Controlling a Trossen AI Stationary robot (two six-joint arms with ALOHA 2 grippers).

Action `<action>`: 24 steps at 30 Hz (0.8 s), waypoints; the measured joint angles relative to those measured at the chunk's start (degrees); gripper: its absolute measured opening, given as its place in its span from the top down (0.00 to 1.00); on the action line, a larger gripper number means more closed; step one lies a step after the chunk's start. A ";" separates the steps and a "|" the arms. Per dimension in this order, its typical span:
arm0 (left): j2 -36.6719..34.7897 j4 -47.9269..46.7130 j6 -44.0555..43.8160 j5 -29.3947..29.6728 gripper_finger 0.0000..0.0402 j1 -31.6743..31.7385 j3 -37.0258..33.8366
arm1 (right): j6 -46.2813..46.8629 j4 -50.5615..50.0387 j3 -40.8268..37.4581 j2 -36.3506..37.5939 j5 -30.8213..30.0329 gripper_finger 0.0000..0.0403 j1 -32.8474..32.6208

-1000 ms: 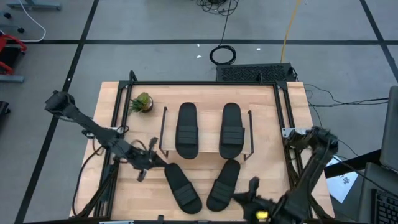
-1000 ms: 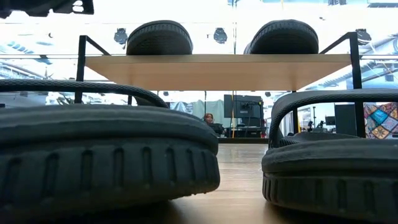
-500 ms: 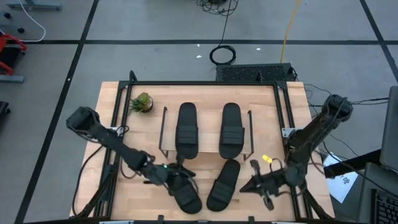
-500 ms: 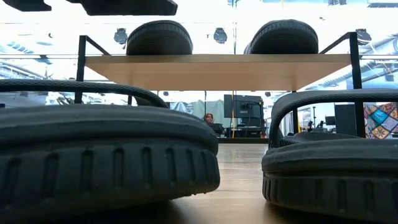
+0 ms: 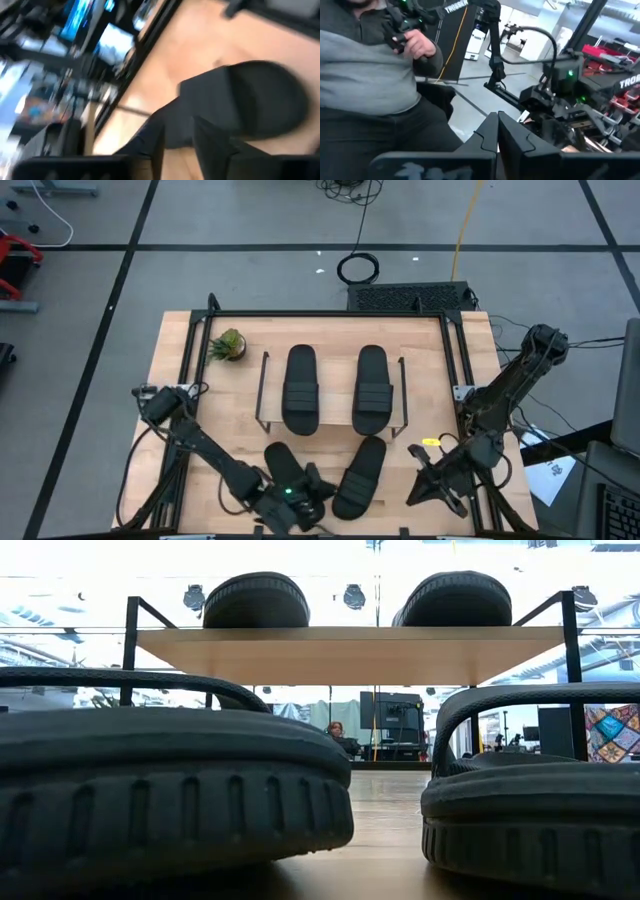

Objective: Pick and place slides into the shelf
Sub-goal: Put the black slide under the shelf

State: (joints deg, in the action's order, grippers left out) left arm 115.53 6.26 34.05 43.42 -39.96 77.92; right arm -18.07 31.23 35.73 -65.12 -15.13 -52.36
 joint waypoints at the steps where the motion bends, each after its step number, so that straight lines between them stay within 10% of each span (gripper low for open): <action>1: 0.76 -3.05 -2.10 1.21 0.70 0.50 2.34 | 0.76 0.22 0.00 -0.38 0.04 1.00 0.00; 8: 3.03 -20.13 -21.54 -1.40 0.48 4.32 13.68 | 3.24 1.26 0.00 -1.71 -1.60 1.00 0.02; 24: 10.62 -7.53 -22.71 -8.14 0.27 3.13 14.30 | 0.47 6.44 0.00 -0.08 -3.08 1.00 -0.22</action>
State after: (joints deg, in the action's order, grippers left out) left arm 126.15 -1.27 11.34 35.28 -36.83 92.23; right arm -17.60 37.67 35.73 -65.20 -18.22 -52.58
